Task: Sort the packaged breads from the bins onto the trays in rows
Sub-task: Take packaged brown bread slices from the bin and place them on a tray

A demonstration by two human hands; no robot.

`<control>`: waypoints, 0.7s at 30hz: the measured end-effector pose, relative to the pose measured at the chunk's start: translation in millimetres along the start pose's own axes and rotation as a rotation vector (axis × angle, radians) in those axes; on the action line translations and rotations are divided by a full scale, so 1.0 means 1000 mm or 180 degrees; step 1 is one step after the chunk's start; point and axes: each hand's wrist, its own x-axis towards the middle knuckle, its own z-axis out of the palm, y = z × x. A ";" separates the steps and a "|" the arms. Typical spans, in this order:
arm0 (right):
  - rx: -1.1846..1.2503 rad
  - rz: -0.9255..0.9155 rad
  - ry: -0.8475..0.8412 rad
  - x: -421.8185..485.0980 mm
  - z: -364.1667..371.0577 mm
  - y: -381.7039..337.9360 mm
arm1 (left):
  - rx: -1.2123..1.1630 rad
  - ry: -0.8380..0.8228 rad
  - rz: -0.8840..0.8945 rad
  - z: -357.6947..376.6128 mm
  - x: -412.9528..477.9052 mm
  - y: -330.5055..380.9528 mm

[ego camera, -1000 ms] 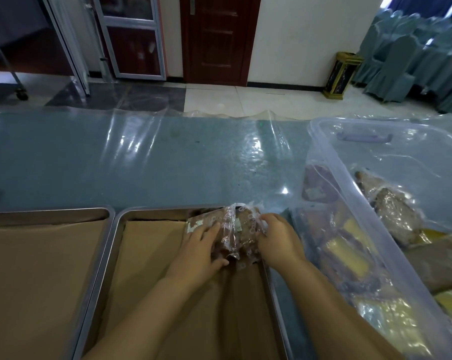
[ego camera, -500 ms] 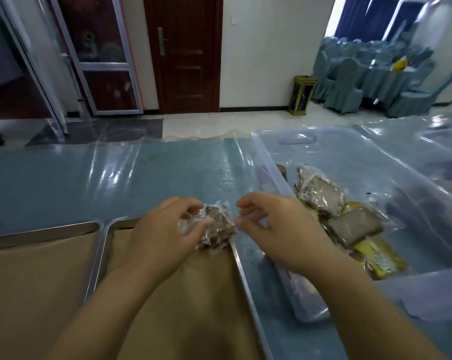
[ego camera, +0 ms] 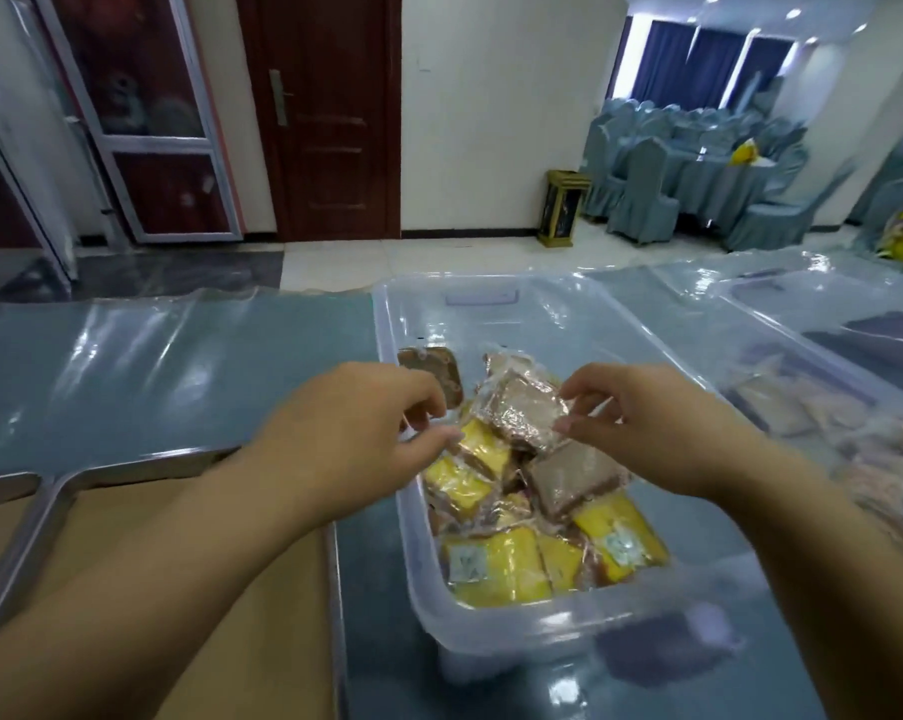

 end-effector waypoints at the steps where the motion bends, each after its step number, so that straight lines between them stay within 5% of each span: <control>1: -0.0197 -0.0008 -0.0139 0.008 -0.001 0.013 | 0.0098 -0.0110 -0.0041 0.010 0.014 0.005; 9: -0.1422 -0.0410 -0.1058 0.085 0.013 0.078 | 0.0678 -0.0999 -0.0403 0.079 0.112 0.016; 15: -0.1610 -0.0782 -0.1503 0.106 0.052 0.092 | 0.0840 -0.1483 -0.0842 0.114 0.163 0.005; 21: -0.1783 -0.0442 -0.1799 0.109 0.073 0.103 | 0.0654 -0.1714 -0.1161 0.147 0.190 -0.011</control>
